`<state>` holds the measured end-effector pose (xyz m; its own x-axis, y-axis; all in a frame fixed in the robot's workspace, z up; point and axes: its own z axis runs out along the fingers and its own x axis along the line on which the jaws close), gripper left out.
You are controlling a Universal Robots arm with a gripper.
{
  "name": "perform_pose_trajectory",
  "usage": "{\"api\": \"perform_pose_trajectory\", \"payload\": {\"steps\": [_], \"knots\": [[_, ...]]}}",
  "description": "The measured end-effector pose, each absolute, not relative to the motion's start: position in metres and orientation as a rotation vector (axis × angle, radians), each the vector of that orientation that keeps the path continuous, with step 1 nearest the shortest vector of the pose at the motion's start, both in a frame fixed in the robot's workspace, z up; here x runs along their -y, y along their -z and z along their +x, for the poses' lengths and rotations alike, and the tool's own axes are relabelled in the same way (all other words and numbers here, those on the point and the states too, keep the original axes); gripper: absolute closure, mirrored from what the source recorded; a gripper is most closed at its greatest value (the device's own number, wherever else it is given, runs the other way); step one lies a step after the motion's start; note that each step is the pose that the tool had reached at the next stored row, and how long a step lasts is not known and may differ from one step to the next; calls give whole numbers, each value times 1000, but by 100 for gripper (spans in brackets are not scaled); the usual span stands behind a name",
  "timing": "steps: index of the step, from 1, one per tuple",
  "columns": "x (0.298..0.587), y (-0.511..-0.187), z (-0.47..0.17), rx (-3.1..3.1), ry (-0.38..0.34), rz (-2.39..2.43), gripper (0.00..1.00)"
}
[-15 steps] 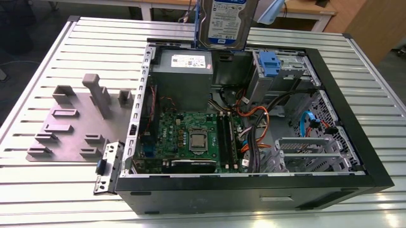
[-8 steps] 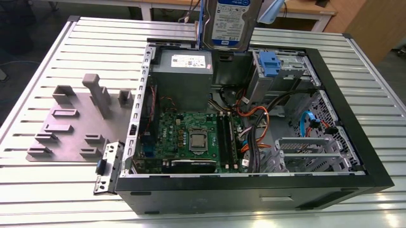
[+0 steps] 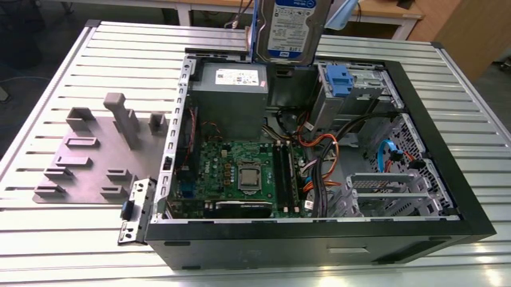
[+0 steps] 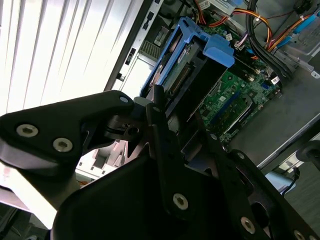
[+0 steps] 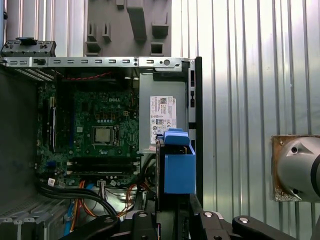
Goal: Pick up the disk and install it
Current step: 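Pick up the disk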
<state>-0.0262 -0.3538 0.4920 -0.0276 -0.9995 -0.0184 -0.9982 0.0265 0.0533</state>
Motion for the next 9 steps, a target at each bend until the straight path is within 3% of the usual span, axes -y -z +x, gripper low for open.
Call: {"api": "perform_pose_trajectory", "payload": {"steps": [9], "knots": [[355,-492,-26,2233,80,2174,65]]}}
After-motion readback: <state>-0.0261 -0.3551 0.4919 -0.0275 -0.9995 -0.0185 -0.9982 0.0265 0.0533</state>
